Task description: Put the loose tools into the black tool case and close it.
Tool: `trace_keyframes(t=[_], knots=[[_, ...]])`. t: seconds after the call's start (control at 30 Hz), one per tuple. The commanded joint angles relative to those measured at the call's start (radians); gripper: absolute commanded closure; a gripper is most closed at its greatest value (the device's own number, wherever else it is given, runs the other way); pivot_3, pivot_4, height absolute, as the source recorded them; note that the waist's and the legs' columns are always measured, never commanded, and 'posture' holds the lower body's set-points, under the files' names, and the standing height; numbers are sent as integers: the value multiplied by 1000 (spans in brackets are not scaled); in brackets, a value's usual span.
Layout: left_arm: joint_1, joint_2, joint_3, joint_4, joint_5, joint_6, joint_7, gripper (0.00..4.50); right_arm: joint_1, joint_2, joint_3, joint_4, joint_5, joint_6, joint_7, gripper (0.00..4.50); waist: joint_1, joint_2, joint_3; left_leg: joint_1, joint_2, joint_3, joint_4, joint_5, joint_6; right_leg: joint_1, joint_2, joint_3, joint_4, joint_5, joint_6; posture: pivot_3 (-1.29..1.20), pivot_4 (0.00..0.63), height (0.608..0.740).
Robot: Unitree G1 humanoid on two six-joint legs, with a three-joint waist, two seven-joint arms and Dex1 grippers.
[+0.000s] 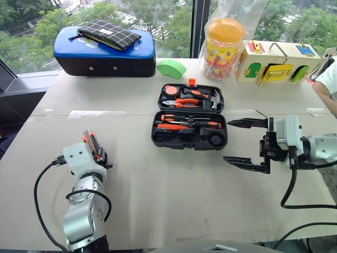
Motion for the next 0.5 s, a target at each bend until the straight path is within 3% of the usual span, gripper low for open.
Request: trace_keyframes(t=[0.03, 0.17, 0.27, 0.3, 0.37, 0.5], knots=[[-83, 114, -49, -49, -196, -23, -287, 2803, 12, -12, -39, -38, 15, -17, -4, 0, 3, 0, 1, 0, 0, 0, 0, 0, 0, 0, 0, 0, 0, 0, 0, 0, 150, 740], [-206, 317, -149, 50, -292, -2, -597, 2803, 65, -20, -71, -54, 8, -12, -20, 0, -5, 2, 2, -1, 0, 0, 0, 0, 0, 0, 0, -1, -1, 0, 0, 0, 150, 740], [-442, 523, -354, 348, -194, -94, -944, 2803, 150, -42, -125, -73, -5, -3, -35, 0, 3, 5, 3, 0, -1, 0, -1, 1, 1, 0, 1, -1, -2, 0, 0, 0, 150, 740], [-495, 554, -391, 423, -180, -118, -1009, 2803, 164, -47, -131, -77, -9, -2, -40, 0, -1, 5, 4, -1, -1, 0, -1, 2, 3, 0, 2, -2, -2, 0, 0, 0, 150, 740], [-607, 602, -508, 608, -70, -332, -1186, 2803, 226, -63, -179, -87, -17, 0, -45, 0, -11, 5, 3, 1, -1, 2, -2, 2, 5, 0, 3, 0, -3, 0, 0, 0, 150, 740], [-836, 589, -660, 973, 81, -661, -1424, 2803, 396, -67, -338, -131, -8, 17, -57, 0, -14, 5, 3, -1, -1, 2, -6, 2, 6, 0, 3, -1, -10, 0, 0, 0, 150, 740]])
